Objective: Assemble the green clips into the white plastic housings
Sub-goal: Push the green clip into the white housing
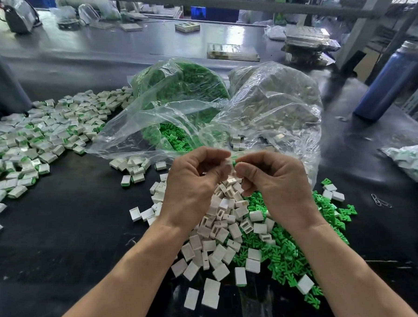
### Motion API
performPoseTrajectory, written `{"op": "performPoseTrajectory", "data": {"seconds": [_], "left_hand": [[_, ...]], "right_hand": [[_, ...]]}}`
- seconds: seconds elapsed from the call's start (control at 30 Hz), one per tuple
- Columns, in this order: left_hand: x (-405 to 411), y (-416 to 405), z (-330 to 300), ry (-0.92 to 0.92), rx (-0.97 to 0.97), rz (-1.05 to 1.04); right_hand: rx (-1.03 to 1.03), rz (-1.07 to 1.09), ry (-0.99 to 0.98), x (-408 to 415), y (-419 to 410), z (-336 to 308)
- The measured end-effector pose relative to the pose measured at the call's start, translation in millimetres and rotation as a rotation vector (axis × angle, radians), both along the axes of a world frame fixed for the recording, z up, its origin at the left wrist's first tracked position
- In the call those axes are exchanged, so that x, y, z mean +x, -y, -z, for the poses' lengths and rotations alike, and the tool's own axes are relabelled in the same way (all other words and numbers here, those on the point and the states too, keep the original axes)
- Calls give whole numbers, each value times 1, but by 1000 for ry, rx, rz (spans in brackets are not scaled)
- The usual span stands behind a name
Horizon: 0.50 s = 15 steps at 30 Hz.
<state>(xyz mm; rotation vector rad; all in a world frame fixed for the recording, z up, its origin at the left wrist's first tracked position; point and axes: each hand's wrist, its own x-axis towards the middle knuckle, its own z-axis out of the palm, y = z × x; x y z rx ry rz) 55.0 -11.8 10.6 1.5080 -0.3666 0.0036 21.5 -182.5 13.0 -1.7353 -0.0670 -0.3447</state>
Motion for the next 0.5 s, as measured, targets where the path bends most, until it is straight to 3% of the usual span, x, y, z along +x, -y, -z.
{"op": "performPoseTrajectory", "data": {"seconds": [0.5], "left_hand": [[2, -1, 3, 125, 175, -22]], "right_hand": [[-231, 85, 35, -3, -2, 0]]}}
